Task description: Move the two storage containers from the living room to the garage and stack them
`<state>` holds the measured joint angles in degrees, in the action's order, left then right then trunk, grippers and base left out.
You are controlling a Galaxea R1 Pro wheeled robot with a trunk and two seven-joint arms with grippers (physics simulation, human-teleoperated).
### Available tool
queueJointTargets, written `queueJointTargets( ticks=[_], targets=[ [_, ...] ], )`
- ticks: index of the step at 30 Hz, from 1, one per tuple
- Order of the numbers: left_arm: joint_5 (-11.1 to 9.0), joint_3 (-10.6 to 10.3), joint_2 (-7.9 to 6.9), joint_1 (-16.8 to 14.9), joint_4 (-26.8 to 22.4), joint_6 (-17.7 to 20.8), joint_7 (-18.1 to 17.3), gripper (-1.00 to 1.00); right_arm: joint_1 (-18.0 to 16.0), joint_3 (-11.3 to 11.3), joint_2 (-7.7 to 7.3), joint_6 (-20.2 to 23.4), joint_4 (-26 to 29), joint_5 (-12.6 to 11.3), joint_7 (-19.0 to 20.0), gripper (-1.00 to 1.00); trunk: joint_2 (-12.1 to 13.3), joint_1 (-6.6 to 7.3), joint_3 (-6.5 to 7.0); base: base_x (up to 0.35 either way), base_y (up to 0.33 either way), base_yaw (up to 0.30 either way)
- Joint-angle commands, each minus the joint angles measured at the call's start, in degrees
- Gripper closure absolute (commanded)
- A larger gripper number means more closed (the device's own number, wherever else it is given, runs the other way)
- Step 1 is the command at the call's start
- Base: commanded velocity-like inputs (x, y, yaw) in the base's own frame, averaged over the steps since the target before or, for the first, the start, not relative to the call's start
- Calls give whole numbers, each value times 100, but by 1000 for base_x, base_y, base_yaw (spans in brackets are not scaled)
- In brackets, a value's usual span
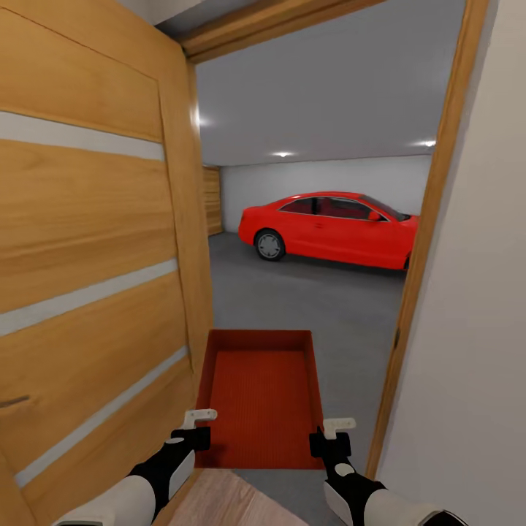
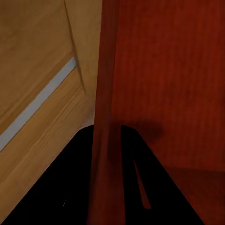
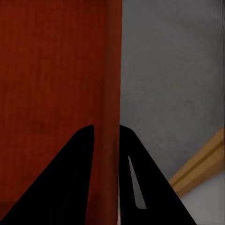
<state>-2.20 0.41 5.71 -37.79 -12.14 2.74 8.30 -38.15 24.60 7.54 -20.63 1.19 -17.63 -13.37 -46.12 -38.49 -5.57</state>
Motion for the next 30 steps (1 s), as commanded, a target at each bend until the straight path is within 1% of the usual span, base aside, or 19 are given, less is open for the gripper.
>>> queueJointTargets(
  ticks=[1,30],
  targets=[
    [9,152,-185,0,-8,33,40,100,-9,-272,-16,-55,4,-91,-34,100,-7,-4,-9,280,205,-285],
    [9,152,-185,0,-8,31,40,100,-9,-272,-16,-55,4,-91,-34,100,-7,-4,-9,280,205,-285]
  ],
)
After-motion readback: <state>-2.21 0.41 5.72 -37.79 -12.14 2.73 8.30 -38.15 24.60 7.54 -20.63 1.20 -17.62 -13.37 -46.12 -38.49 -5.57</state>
